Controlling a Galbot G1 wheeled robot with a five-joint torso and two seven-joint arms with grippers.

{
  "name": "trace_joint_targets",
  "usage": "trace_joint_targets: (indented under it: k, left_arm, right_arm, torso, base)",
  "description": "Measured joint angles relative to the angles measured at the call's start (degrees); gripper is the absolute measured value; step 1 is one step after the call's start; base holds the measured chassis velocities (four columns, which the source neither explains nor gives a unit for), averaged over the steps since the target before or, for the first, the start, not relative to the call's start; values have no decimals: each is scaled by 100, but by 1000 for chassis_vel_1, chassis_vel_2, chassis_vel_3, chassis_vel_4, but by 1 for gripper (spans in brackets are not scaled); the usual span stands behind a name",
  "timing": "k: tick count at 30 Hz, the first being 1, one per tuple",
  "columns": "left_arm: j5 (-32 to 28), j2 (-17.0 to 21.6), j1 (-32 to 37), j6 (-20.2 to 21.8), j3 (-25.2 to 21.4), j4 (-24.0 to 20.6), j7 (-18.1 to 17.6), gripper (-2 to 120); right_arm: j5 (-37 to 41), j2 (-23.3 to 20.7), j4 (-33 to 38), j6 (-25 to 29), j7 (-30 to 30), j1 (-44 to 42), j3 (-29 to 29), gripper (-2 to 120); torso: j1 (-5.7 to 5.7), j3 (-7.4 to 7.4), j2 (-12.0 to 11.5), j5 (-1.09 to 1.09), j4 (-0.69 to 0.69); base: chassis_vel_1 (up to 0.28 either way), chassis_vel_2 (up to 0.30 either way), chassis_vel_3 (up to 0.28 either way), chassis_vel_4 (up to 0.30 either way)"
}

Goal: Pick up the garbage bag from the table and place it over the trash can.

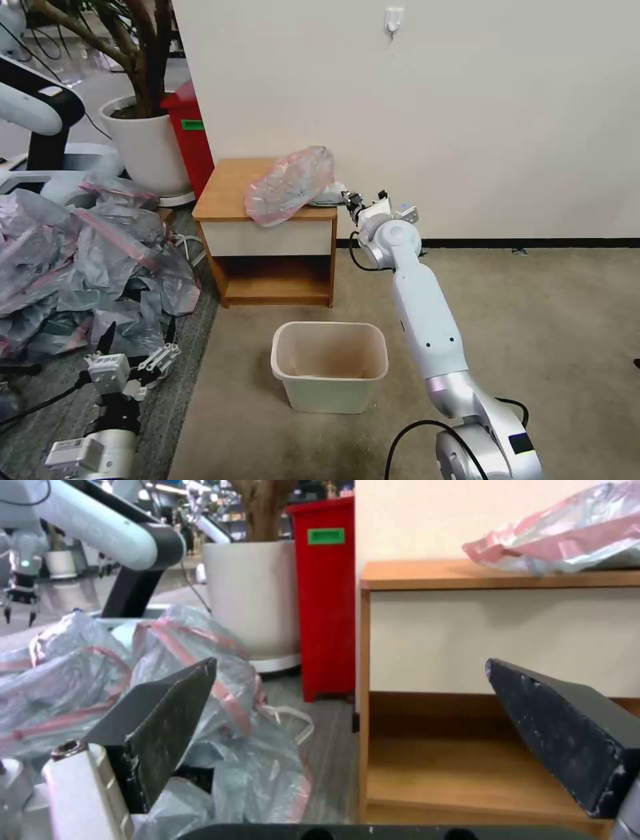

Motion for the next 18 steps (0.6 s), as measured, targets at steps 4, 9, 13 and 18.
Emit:
trace_joint_targets:
  k: [4,9,13,18]
  left_arm:
    - [2,-8,2,-16,0,27,-24,100]
    - [18,-1,-24,-20,30,60,-121,100]
    - [18,43,-25,-30,31,95,-127,100]
    - [17,130,-71,-38,33,154,-133,100]
  right_arm:
    - [-6,-1,9,2,-4,0,-3,0]
    - [6,-101,251,1,9,-160,-100,0]
    - [106,-311,533,-18,95,-388,-147,0]
    - [303,-625,1050,-55,305,-734,-195,0]
  torso:
    - [0,0,0,0,0]
    - [0,0,0,0,2]
    - [0,-1,0,0,0]
    - [0,-1,0,1,1]
  base:
    - [0,0,0,0]
    - [0,0,0,0]
    - [0,0,0,0]
    - [0,0,0,0]
